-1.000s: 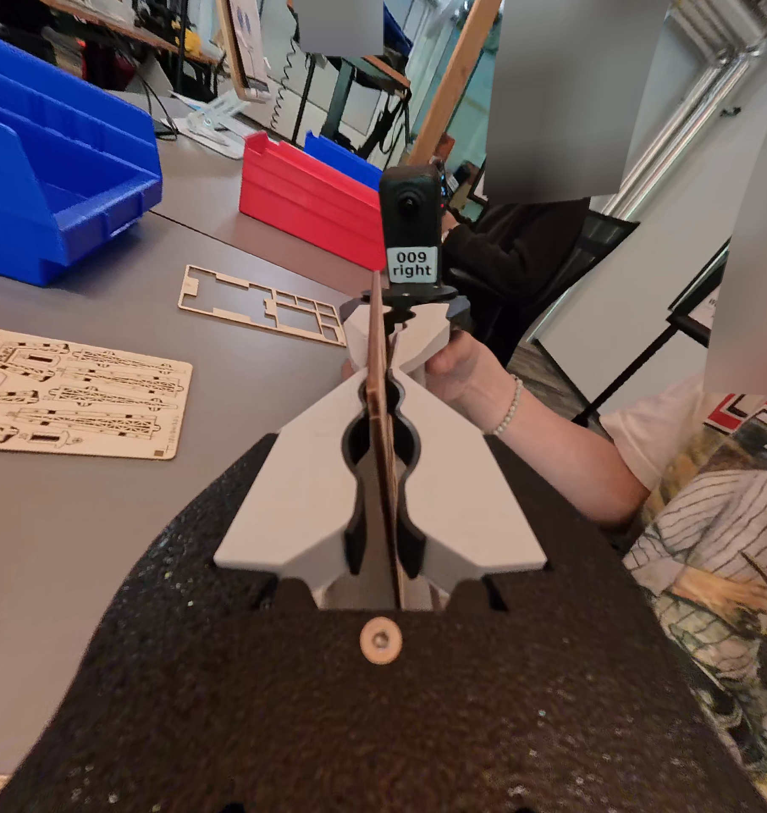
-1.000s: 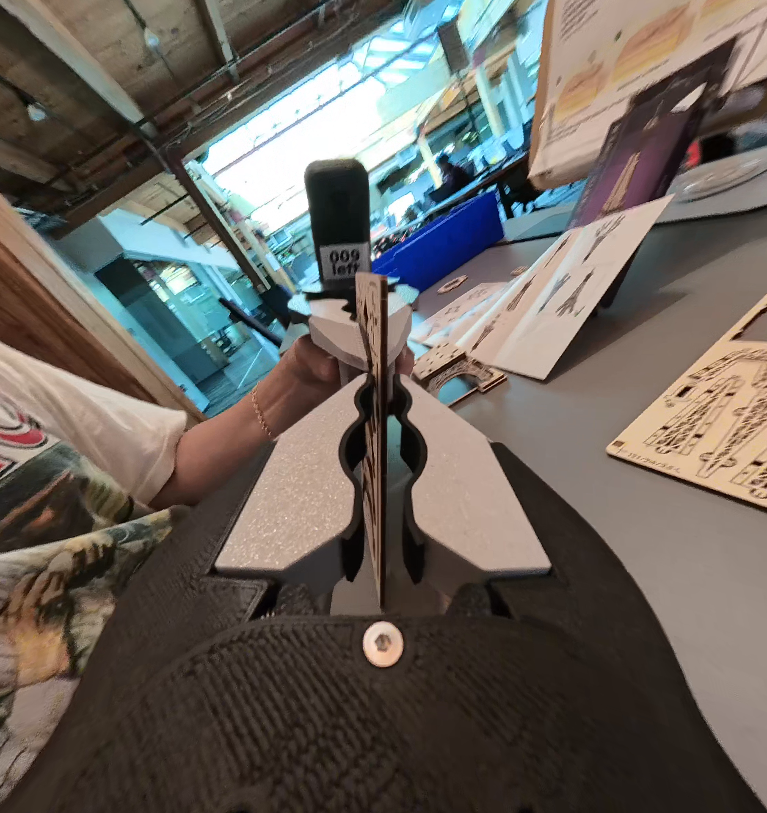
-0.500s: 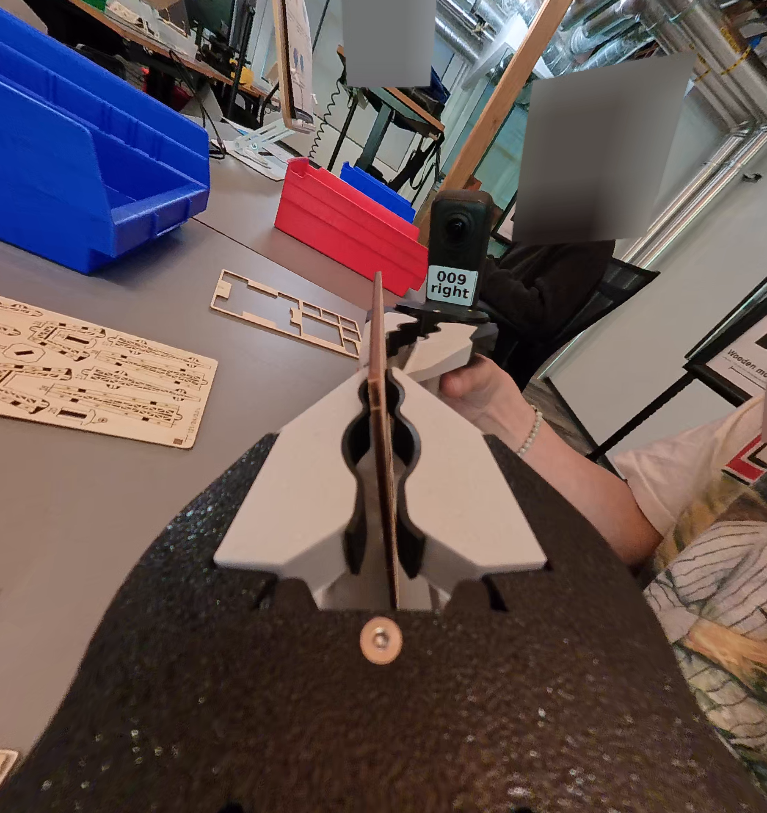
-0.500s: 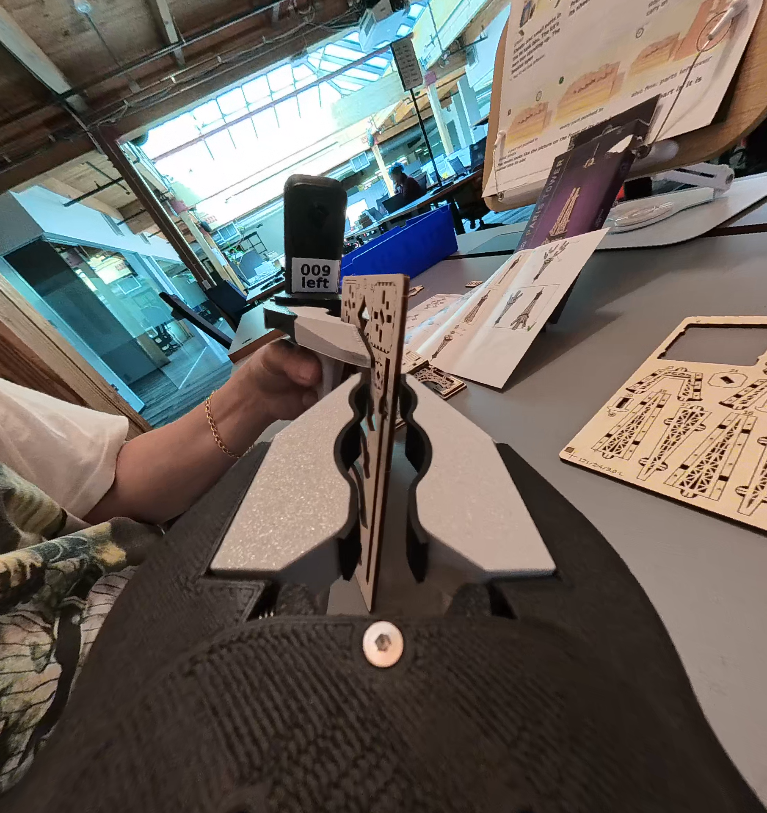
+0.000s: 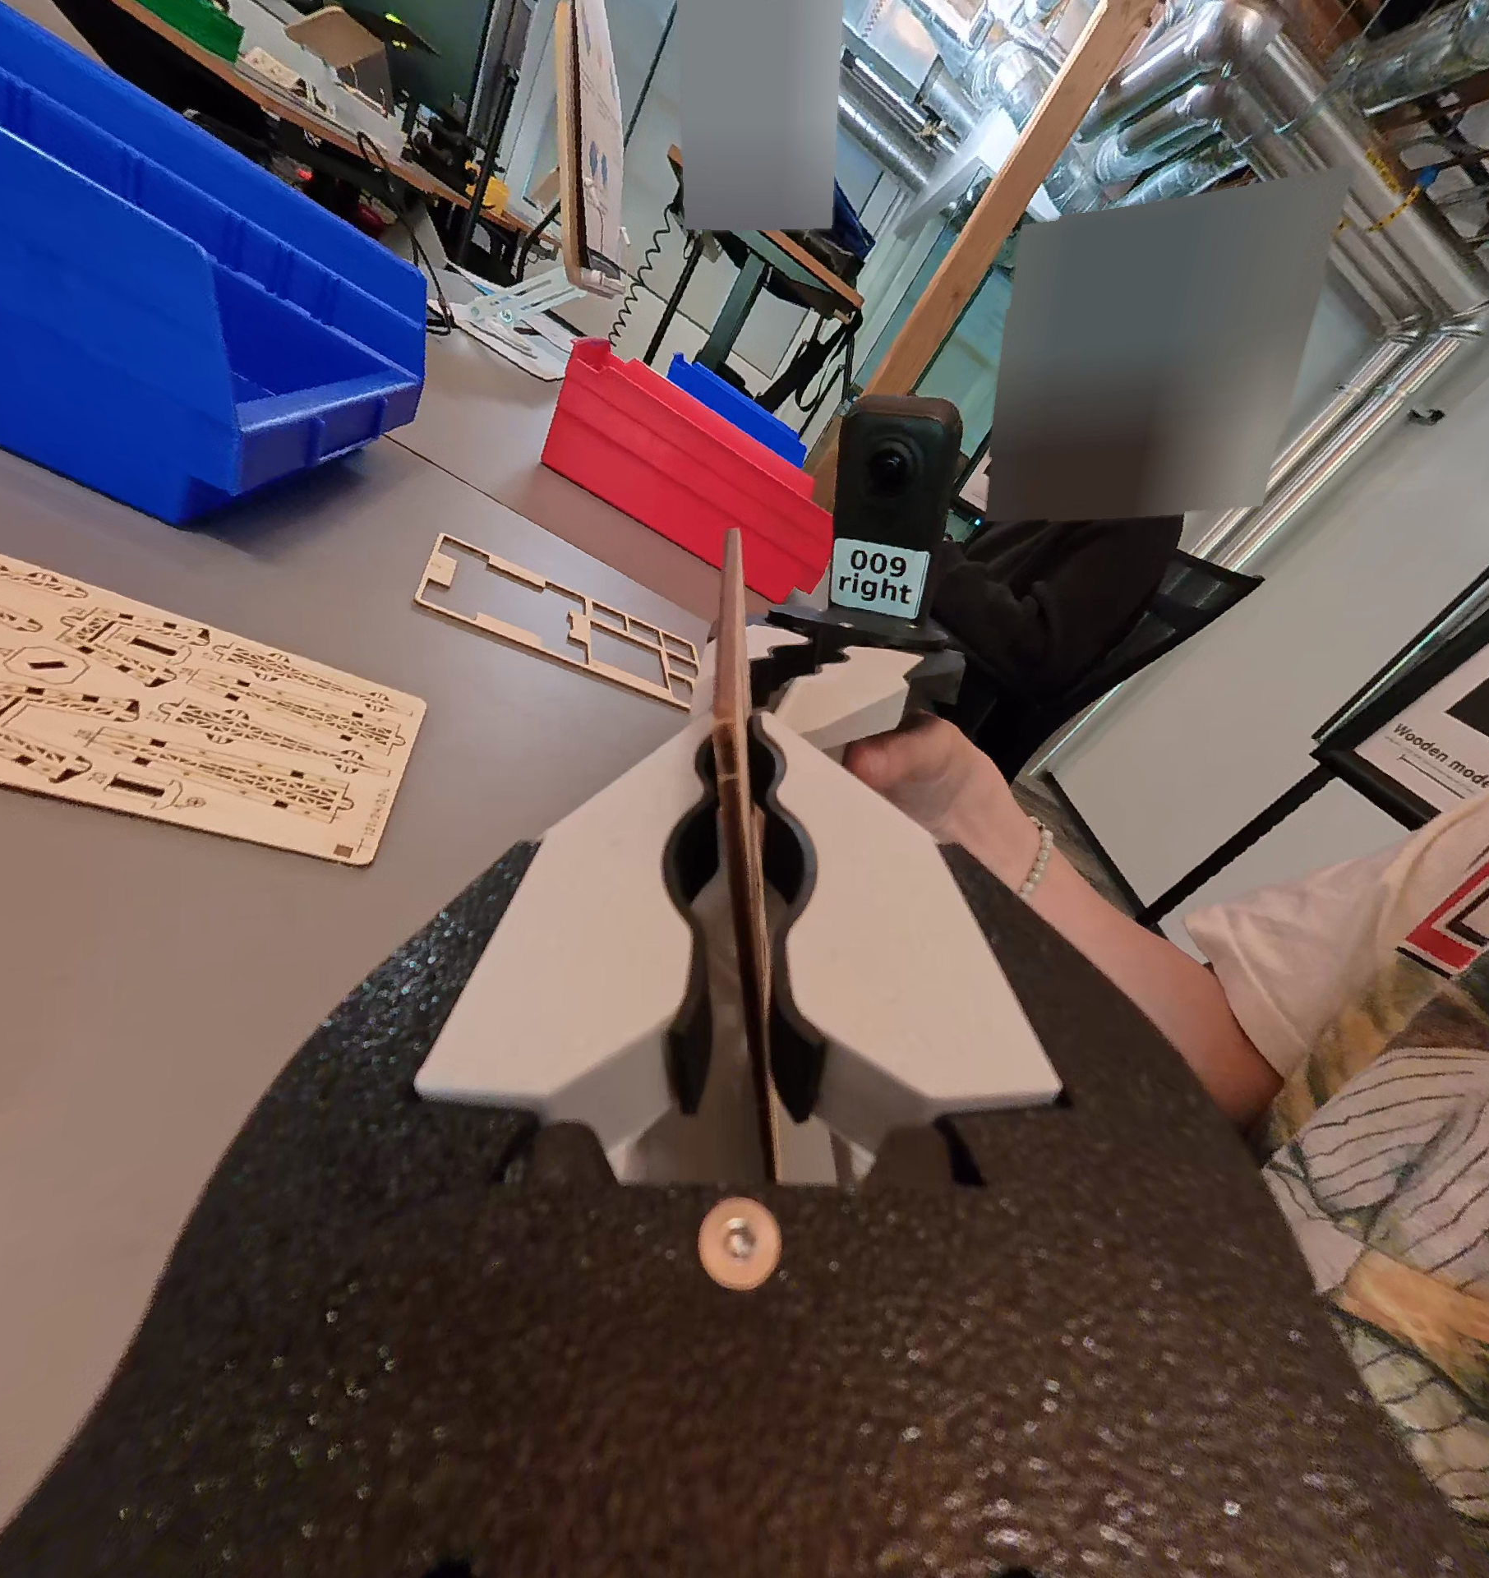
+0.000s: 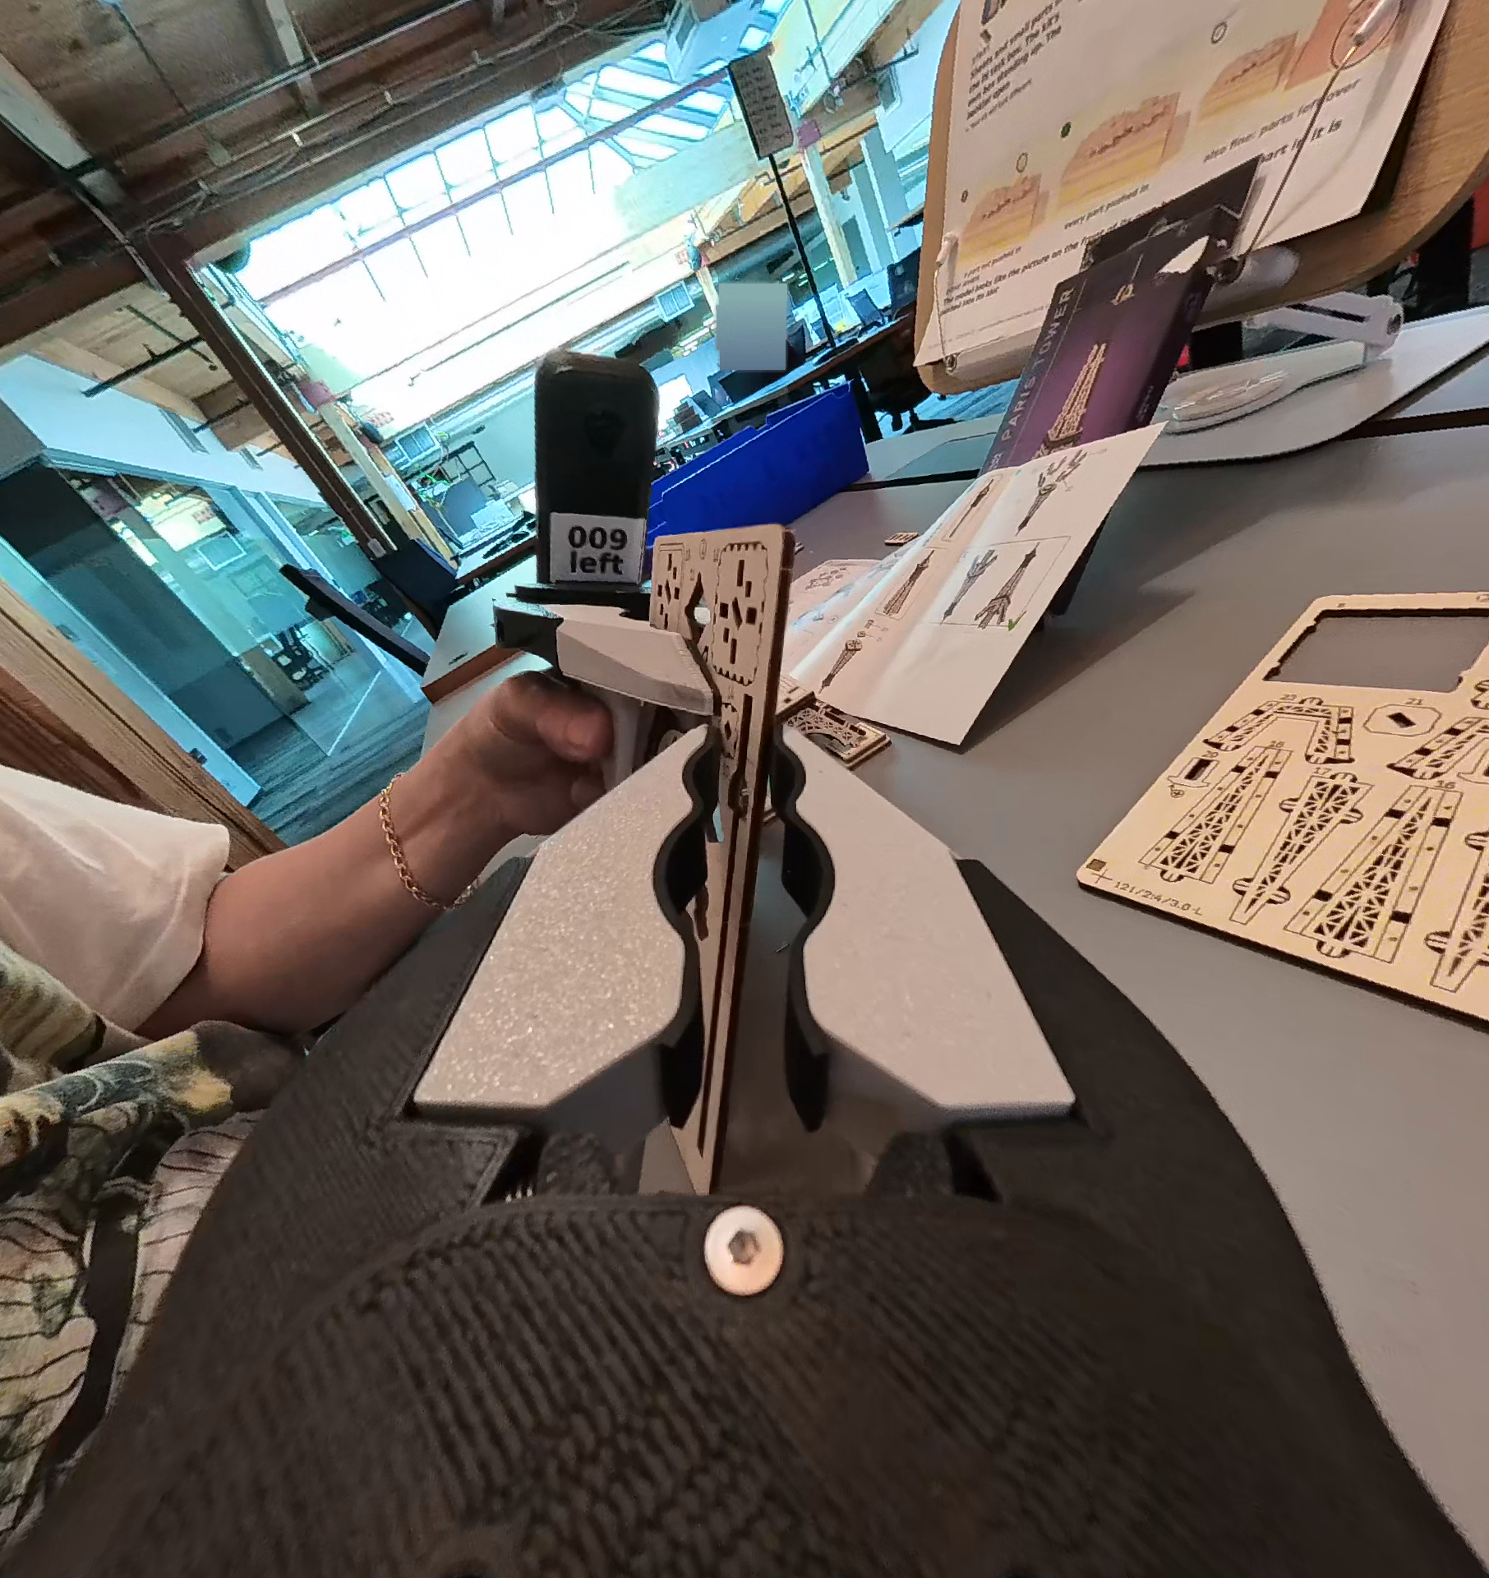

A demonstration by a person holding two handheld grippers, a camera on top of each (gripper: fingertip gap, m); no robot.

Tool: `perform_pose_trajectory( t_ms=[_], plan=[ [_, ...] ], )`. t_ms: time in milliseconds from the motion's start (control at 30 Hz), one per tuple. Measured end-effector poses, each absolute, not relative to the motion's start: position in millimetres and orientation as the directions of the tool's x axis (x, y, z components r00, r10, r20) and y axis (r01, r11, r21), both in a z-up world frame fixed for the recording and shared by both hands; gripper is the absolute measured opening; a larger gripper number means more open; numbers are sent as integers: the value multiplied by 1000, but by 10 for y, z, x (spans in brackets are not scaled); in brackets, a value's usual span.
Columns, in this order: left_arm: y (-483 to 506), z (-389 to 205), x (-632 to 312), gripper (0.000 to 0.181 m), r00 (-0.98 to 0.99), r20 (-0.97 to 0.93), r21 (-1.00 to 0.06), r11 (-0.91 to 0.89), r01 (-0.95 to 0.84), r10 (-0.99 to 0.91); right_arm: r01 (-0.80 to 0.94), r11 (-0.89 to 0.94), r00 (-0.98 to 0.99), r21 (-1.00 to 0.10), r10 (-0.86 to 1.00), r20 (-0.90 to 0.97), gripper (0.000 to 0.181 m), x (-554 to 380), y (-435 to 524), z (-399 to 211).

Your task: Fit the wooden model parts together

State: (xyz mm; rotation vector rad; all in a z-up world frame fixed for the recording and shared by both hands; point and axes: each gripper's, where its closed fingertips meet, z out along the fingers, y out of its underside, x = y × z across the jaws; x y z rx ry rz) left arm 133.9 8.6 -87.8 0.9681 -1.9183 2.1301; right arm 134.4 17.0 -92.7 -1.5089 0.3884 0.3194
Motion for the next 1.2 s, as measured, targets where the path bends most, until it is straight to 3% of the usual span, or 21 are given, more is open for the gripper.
perform_pose_trajectory(
  t_ms=[533, 833, 1200],
  plan=[
    [83, -854, 1317, 0, -779, 551, -834, -225, -503, -300, -483, 65, 876, -873, 21, -483, 6, 1323, 165, -894],
    [150, -899, 1386, 0, -750, 563, -826, -241, -509, -348, -413, 15, 904, -911, -113, -412, 10, 1404, 225, -957],
    [166, -870, 1359, 0, -752, 580, -814, -263, -518, -313, -418, 43, 905, -907, -68, -420, 9, 1366, 239, -909]
  ],
)
